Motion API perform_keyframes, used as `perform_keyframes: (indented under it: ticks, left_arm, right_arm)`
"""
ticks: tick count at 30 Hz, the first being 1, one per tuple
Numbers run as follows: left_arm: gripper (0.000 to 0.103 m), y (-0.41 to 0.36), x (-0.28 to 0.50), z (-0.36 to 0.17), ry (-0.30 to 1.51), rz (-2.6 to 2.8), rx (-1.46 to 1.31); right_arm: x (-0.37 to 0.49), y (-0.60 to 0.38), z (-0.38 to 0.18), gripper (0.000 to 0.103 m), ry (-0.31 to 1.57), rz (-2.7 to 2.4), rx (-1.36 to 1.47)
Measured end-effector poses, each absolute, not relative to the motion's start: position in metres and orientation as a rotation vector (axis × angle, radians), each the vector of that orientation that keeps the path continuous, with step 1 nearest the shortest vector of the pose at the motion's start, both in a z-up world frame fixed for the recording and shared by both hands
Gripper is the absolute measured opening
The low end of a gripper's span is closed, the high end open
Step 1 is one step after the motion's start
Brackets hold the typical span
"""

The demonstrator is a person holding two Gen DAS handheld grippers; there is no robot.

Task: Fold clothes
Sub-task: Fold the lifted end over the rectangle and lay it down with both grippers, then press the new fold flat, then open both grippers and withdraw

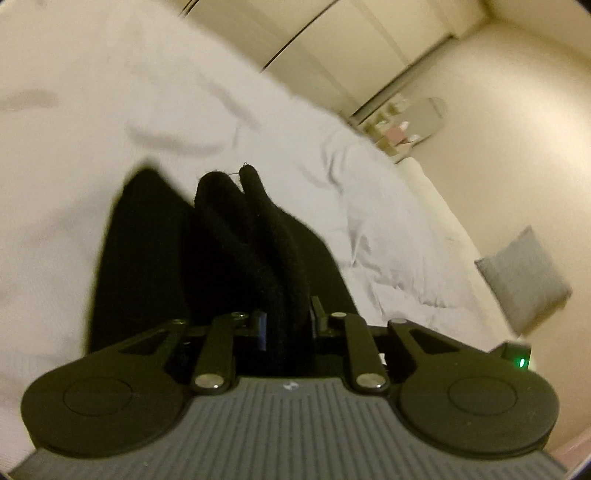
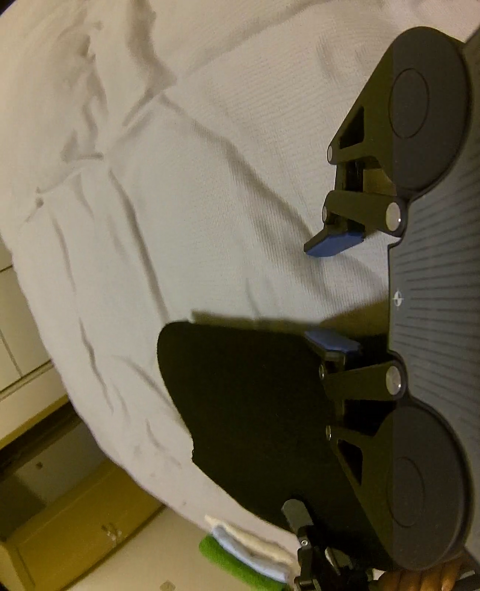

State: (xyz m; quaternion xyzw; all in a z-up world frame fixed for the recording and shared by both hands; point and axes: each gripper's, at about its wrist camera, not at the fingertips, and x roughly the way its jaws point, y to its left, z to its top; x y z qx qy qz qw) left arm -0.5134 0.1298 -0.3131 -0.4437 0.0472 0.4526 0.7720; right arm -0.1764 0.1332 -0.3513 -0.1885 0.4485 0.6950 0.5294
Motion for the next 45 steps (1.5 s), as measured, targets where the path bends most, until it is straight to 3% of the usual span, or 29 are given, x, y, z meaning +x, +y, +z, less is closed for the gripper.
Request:
perform_keyframes:
  ticks: [5, 16, 23, 35, 40, 45]
  left_arm:
    - [0.016, 0.115, -0.54, -0.3, 0.131, 1.052, -0.899]
    - [0.018, 0.122, -0.57, -0.359, 0.106, 1.032, -1.052]
    - [0.023, 0.128, -0.557, -0.354, 0.162, 1.077, -1.016]
    - [0.023, 0.062, -0.543, -0.295, 0.238, 1.25, -0.767]
    - [0.027, 0.074, -0.52, -0.327, 0.393, 1.268, -0.756]
    - [0.03, 0.076, -0.529, -0.334, 0.345, 1.291, -0.824]
  right_arm:
    - [-0.212, 0.131, -0.335, 0.043, 1.002, 1.729, -0.493]
    - [-0.285, 0.109, -0.326, 0.043, 0.648, 1.74, -0.725]
    - [-0.273, 0.116, -0.339, 0.043, 0.699, 1.729, -0.69]
    - [-0.27, 0.118, -0.339, 0.043, 0.737, 1.713, -0.668]
    - [-0.269, 0.119, -0.341, 0.044, 0.734, 1.713, -0.662]
    - [-0.268, 0.118, -0.34, 0.044, 0.723, 1.718, -0.663]
